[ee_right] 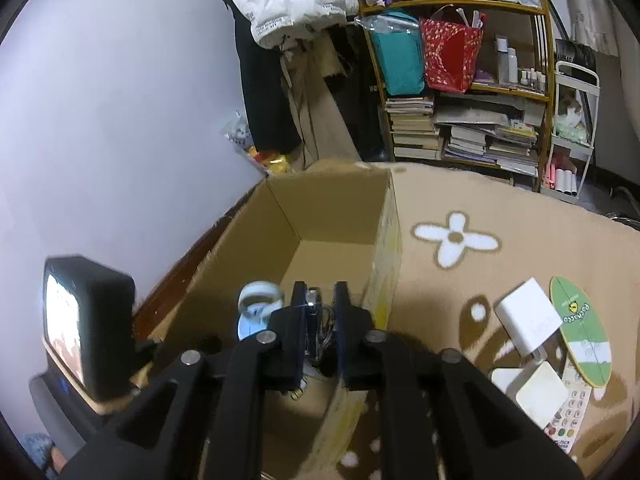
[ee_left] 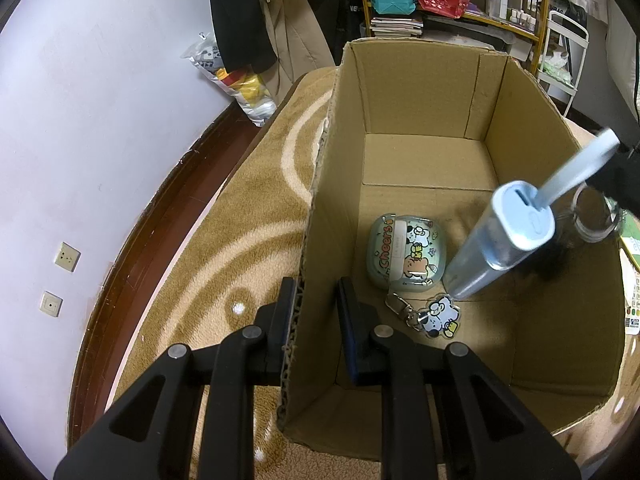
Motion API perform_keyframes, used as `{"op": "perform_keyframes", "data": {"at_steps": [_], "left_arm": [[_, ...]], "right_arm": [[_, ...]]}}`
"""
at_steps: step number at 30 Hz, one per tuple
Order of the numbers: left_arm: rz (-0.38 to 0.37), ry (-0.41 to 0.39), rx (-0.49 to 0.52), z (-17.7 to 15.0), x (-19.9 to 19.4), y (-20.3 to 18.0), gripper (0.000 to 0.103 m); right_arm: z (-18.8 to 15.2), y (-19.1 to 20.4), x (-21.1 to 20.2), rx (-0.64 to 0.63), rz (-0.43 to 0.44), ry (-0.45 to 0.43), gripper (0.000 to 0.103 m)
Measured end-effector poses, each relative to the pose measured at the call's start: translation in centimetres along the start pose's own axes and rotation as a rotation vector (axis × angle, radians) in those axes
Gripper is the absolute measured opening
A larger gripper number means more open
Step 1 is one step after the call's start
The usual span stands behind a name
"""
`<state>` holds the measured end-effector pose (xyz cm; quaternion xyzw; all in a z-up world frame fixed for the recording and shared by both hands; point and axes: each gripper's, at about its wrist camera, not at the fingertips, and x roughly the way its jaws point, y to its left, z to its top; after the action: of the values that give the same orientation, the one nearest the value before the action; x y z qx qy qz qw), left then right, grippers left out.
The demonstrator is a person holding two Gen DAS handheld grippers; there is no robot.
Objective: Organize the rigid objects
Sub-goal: 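Lift the keys with the right gripper and carry them over the box, then open the right gripper to drop the keys and return to the rug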
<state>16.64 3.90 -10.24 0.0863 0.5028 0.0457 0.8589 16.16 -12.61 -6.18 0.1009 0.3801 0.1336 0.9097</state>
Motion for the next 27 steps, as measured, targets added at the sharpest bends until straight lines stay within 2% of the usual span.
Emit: {"op": "perform_keyframes", "data": {"at_steps": [6, 7, 9, 10, 11, 16, 20, 27], "left_arm": [[0.008, -0.005, 0.005, 0.1, -0.1, 0.0, 0.02], [0.006, -0.006, 0.003, 0.1, -0.2, 0.0, 0.02], [0.001, -0.004, -0.002, 0.1, -0.2, 0.1, 0.02], [-0.002, -0.005, -0.006, 0.0, -0.2, 0.2, 0.02], [-0.004, -0.004, -0.009, 0.0, -0.2, 0.3, 0.02], [-0.001, -0.006, -0.006, -0.1, -0.2, 0.2, 0.02], [-0.001, -0.006, -0.006, -0.1, -0.2, 0.2, 0.021], [-0.001, -0.006, -0.005, -0.1, -0.2, 0.2, 0.021]], "right_arm": [[-0.5, -1.3, -1.3, 0.021, -0.009, -0.018, 0.023], [-0.5, -1.6, -1.4, 0.027, -0.012, -0.019, 0.027], [-0.5, -2.1, -1.7, 0.032, -0.032, -0.018, 0.045], [-0.5, -2.2, -1.8, 0.026, -0.049, -0.016, 0.061], [-0.6, -2.4, -2.0, 0.021, -0.066, -0.016, 0.071], [-1.4, -3.6, -3.3, 0.056, -0.101, -0.02, 0.087], [-1.7, -4.8, -3.5, 0.094, -0.117, -0.009, 0.089], [-3.0, -6.8, -2.4, 0.167, -0.124, 0.085, 0.089]]}}
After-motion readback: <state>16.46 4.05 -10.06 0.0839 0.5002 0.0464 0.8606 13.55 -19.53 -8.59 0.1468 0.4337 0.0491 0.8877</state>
